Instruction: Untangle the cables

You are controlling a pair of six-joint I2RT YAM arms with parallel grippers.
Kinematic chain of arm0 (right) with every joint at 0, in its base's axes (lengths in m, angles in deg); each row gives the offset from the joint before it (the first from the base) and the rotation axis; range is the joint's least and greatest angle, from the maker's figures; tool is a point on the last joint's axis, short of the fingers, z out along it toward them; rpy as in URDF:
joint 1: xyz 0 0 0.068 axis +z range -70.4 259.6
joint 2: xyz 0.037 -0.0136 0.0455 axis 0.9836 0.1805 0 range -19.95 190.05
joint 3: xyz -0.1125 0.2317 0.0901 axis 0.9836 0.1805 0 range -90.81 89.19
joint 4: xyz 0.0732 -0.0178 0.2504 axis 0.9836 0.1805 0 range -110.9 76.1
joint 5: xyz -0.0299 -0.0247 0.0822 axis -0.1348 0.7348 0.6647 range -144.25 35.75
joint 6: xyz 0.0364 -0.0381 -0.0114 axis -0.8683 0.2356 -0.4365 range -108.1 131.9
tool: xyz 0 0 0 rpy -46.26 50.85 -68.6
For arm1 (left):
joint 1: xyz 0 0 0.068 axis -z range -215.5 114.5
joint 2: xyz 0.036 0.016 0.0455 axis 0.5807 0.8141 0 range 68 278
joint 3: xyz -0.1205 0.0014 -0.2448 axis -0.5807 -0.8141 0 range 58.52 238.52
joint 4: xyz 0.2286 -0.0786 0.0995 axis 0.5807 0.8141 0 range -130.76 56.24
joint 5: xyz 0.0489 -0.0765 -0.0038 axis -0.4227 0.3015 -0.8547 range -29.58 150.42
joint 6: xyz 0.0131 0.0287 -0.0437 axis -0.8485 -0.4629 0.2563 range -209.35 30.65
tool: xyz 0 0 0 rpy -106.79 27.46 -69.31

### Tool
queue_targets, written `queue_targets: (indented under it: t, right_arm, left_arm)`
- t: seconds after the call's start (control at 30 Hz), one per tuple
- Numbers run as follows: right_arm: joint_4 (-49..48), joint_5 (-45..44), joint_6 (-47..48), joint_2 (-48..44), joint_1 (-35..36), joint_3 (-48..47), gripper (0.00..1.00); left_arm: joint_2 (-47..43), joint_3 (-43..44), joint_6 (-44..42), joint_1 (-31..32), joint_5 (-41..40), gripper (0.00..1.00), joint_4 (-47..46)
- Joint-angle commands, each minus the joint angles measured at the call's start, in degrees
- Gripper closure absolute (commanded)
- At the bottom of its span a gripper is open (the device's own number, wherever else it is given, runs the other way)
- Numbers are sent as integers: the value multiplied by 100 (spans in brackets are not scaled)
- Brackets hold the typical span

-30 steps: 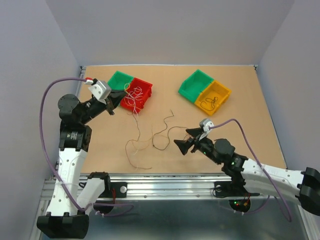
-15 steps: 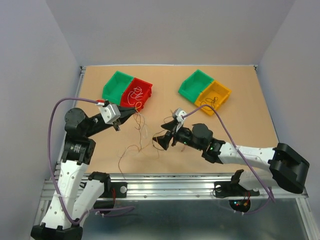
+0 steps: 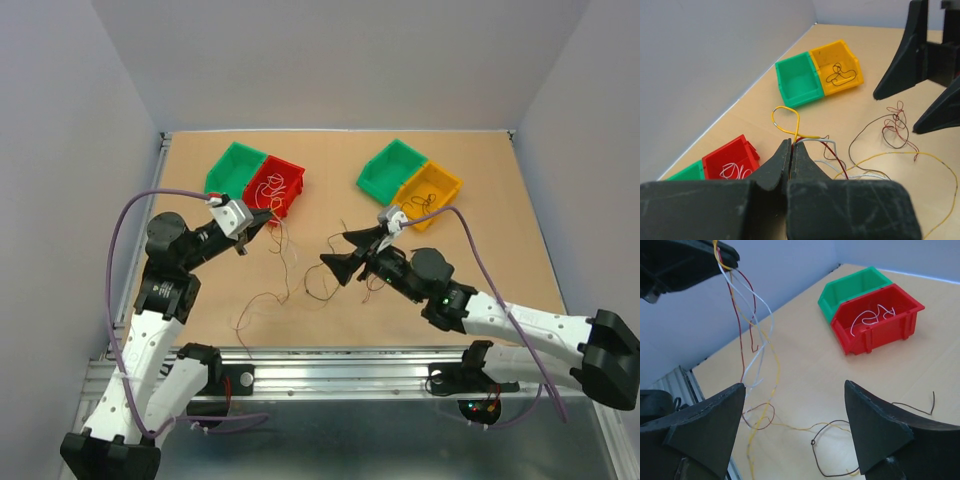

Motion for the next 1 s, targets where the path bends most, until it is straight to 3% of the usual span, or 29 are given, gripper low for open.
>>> queue_targets:
  t: [0.0,0.13,0.23,0.37,0.47,0.5,0.6,0.63,0.73,0.83,0.9,0.93,0.97]
  right_arm:
    - [343,138,-219,-264,1,172,13]
    - [370,937,-333,-160,-8,50,11]
    - [545,993,-413,323,1,-266,11]
    - [792,826,-378,832,1,-644,21]
    - [818,888,-395,1219,1,-811,40]
    - [827,888,-404,1264,1,-829,61]
    - [836,476,-430,1133,1,-786,95]
    - [862,240,-422,915,1,-777,99]
    - [1335,-226,-316,458,1,-908,100]
    - [1907,-492,-132,123,1,-1286,100]
    - [2380,-597,-1,78,1,-1584,99]
    - [2531,-737,53,78,1,-1916,100]
    - [2663,-790,131,95,1,-2085,99]
  left_arm:
    - [88,-42,-125,100,-328,100,-496]
    - [211,-51,-151,196,-539,100,-585]
    - [203,-59,-151,232,-548,100,-585]
    - [80,-112,-151,267,-618,100,-620]
    - [36,-147,-169,276,-671,100,-646]
    - [45,-156,-169,284,-697,100,-655]
    - [97,-174,-213,293,-759,100,-646]
    - [141,-191,-230,293,-820,97,-646]
    - [238,-174,-257,293,-978,82,-646]
    - [282,-139,-248,302,-1093,41,-646]
    - [291,-95,-222,302,-1119,30,-638]
    - [273,-42,-170,302,-1172,14,-637]
    - [273,2,-152,293,-1216,9,-637]
